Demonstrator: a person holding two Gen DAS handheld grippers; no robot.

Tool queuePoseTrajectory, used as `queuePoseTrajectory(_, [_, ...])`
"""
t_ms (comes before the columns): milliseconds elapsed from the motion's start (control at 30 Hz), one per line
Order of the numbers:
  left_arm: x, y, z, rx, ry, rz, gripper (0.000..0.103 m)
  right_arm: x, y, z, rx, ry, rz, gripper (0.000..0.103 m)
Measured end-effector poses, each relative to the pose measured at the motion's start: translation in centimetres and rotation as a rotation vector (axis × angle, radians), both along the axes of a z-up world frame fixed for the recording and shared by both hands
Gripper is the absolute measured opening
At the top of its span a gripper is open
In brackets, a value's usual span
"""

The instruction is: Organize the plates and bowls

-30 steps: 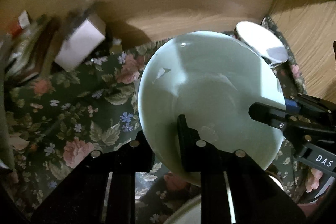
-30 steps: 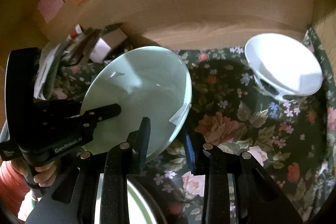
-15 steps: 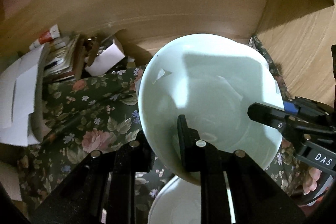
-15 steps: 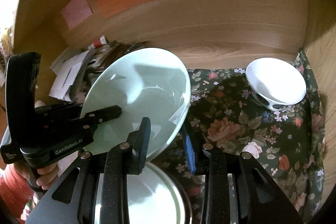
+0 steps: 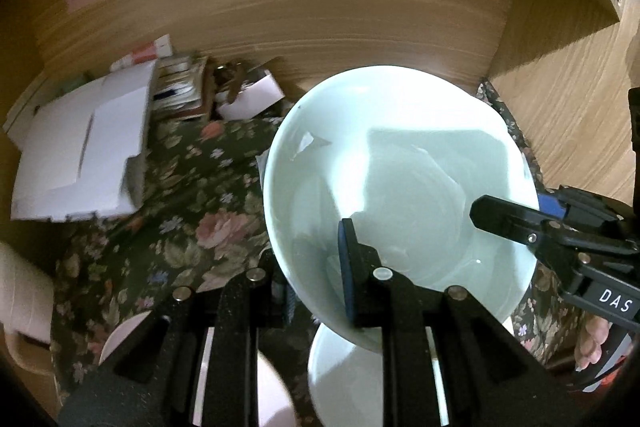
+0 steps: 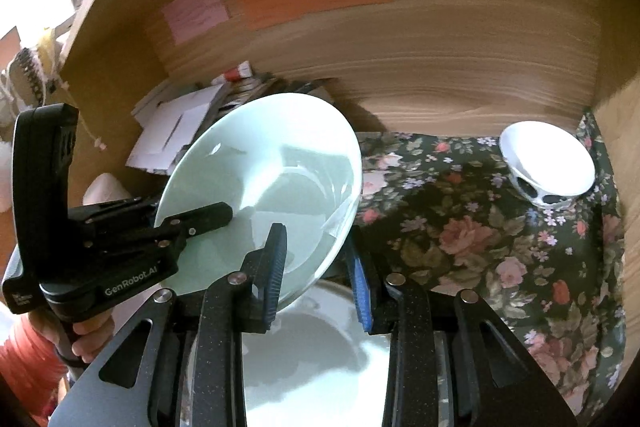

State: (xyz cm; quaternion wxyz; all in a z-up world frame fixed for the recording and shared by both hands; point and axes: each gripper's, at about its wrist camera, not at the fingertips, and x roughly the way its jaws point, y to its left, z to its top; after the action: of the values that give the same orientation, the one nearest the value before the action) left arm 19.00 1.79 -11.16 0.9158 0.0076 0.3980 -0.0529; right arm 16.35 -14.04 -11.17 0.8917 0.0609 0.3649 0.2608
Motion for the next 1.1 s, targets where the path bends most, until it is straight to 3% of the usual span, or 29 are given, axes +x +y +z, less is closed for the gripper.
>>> queuePoseTrajectory(467, [-5.9,6.2,-0.3,-0.015,-0.015,0.128,0.019,-2.4,6.2,-0.4,-0.005,-0.001,0.126,0.028])
queuePoseTrajectory(1100, [-11.1,13.2,-1.6,-0.031,0.007,0.274,0.019,-4.0,13.8,-2.0,-0.024,0.037,0.29,0.028])
